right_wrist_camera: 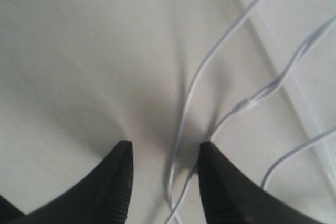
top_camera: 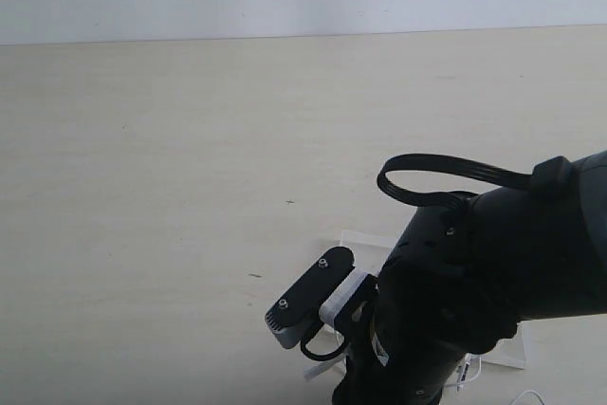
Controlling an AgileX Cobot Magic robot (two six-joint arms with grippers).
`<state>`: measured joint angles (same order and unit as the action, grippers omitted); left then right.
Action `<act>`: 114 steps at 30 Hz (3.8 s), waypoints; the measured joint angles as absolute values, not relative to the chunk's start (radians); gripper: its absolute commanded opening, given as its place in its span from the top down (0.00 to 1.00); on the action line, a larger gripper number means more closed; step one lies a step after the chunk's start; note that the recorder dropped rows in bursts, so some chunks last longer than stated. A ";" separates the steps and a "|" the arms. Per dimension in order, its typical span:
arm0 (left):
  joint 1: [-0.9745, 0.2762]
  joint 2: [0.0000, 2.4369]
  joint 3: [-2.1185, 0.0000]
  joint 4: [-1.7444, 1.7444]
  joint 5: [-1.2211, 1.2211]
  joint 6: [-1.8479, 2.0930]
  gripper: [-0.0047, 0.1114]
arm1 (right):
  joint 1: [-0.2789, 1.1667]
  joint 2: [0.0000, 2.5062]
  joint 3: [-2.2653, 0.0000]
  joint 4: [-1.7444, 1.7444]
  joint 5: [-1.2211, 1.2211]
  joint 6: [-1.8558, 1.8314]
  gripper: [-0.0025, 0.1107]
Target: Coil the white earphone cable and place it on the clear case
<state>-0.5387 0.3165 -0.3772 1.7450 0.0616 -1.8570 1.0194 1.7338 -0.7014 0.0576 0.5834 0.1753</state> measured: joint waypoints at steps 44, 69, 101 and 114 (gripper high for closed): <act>-0.539 0.317 -0.377 1.745 0.097 -1.855 0.96 | 1.013 1.760 -0.714 0.020 0.608 0.150 0.91; -0.539 0.317 -0.377 1.745 0.107 -1.841 0.96 | 1.012 1.602 -0.699 -0.116 0.736 0.168 0.98; -0.539 0.317 -0.377 1.745 0.107 -1.839 0.96 | 0.920 1.661 -0.818 -0.511 0.690 0.313 0.98; -0.539 0.317 -0.377 1.745 0.107 -1.839 0.96 | 0.920 1.712 -0.818 -0.432 0.686 0.302 0.62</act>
<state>-0.5387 0.3165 -0.3772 1.7450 0.1065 -1.8389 0.9202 1.7125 -0.8185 -0.4317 0.6865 0.3023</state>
